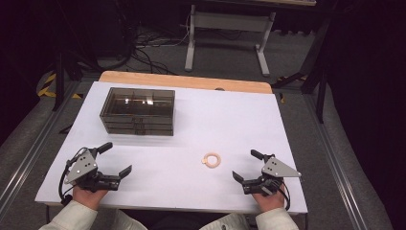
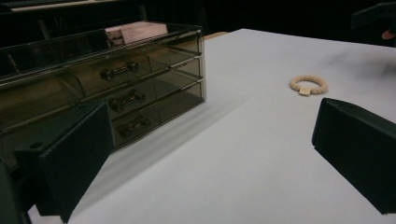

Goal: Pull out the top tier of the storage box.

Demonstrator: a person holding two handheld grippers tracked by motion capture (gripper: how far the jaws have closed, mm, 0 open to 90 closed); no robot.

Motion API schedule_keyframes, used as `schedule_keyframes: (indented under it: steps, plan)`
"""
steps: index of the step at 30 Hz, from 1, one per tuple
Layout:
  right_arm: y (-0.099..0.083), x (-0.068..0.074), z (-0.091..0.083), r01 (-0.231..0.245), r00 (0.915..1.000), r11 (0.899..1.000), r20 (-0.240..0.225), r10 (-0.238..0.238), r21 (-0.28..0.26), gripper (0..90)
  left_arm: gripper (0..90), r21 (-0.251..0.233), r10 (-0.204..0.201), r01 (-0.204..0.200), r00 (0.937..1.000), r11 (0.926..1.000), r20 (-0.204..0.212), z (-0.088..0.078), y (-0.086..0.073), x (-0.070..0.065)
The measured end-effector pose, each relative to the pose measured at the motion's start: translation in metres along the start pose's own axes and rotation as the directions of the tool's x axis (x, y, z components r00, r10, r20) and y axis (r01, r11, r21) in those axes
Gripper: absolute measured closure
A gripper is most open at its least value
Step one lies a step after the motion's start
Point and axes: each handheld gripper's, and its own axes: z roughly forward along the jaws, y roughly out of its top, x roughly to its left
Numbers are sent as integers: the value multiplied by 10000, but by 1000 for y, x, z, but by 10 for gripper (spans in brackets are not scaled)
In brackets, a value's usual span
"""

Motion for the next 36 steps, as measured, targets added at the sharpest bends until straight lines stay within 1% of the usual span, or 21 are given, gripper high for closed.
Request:
schedule_keyframes:
  steps: [1,4,7,8,9,10,11,13,15,16,19,20,21,23,28,29,31,35,36]
  plan:
    - [0,0,0,24,10000,10000,-3,-24,2,1,2,41,1,0,10000,10000,-71,0,0,0]
    - [0,1,1,69,10000,10000,13,-69,22,3,5,60,70,-69,9999,10000,-78,0,0,0]
    - [0,1,1,67,10000,10000,17,-67,24,3,19,109,32,-31,9999,9999,-125,-1,0,1]
    - [-1,1,1,101,9999,9999,35,-101,54,3,25,109,82,-81,9999,9999,-72,0,0,1]
    - [-1,1,1,106,9999,9999,43,-106,63,3,29,148,40,-38,9999,9999,-96,0,0,1]
    - [-1,1,1,84,10000,9999,46,-84,63,3,32,249,142,-140,9999,9996,-87,0,1,2]
    - [-1,1,1,95,9999,9999,45,-96,70,3,36,223,69,-68,10000,9997,-51,1,0,2]
    - [-1,1,2,89,10000,9999,28,-89,55,3,37,253,132,-131,9999,9996,-43,1,1,2]
    - [-1,1,2,131,9999,9999,4,-131,60,4,39,263,248,-248,9997,9993,17,1,1,1]
    - [-1,2,2,133,9999,9999,7,-133,65,4,39,302,349,-348,9994,9989,-29,1,2,1]
    - [-1,2,2,135,9999,9999,-3,-135,84,4,40,395,454,-452,9990,9982,-27,1,2,0]
    - [-1,2,2,131,9999,9999,-11,-131,89,5,43,417,469,-471,9989,9980,57,2,3,0]
    - [-1,2,3,145,9999,9998,-15,-144,102,5,45,407,493,-494,9988,9979,32,2,3,0]
    - [-1,2,3,149,9999,9998,-45,-149,110,6,46,397,420,-424,9991,9983,95,2,3,0]
    - [-1,2,3,164,9999,9997,-56,-163,157,9,47,458,374,-377,9993,9982,74,3,8,1]
    - [-1,2,3,150,9999,9997,-73,-149,166,9,47,488,450,-453,9990,9978,66,3,9,1]
    - [-1,2,3,145,9999,9997,-86,-144,182,9,47,487,478,-482,9988,9976,99,3,10,1]
    - [-1,2,4,138,9999,9997,-58,-137,199,9,53,533,553,-555,9985,9970,52,6,16,1]
    - [-1,2,4,139,9999,9997,-62,-138,199,9,55,580,621,-624,9980,9964,80,8,19,1]
